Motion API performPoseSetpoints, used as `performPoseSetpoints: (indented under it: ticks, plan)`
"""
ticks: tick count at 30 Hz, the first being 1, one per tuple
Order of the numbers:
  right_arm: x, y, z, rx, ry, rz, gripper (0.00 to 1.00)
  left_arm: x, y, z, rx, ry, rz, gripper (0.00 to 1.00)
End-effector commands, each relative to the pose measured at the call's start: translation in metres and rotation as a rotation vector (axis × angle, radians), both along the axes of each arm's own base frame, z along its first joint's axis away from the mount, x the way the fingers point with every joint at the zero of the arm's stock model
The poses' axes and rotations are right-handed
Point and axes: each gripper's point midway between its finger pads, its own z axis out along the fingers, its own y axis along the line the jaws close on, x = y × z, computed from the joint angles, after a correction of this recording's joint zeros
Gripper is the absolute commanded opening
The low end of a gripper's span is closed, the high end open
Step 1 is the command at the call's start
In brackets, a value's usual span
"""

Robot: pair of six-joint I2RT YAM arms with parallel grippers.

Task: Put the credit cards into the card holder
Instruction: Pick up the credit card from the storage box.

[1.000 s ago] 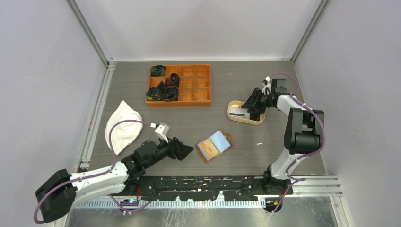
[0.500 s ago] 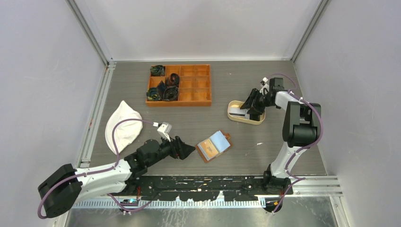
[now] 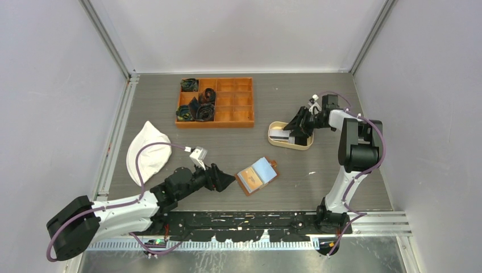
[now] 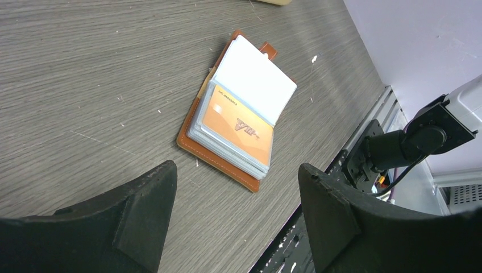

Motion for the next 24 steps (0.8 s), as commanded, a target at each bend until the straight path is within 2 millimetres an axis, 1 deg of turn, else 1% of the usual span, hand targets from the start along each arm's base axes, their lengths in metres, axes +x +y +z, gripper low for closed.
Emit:
performPoseSetpoints:
  ticks: [1,5,19,24]
  plan:
    - [0.005,0.019,0.032,0.142,-0.063,0.024,0.5,0.009,-0.011,0.037,-0.092,-0.071,0.0,0.78]
    - [0.006,0.024,0.043,0.2,-0.078,0.022,0.49,0.01,-0.013,0.035,-0.087,-0.068,-0.002,0.78]
    - [0.012,0.033,0.055,0.264,-0.103,0.006,0.45,0.012,-0.022,0.03,-0.083,-0.052,-0.023,0.77]
    - [0.013,0.038,0.056,0.28,-0.11,0.01,0.39,0.012,-0.022,0.031,-0.083,-0.052,-0.023,0.77]
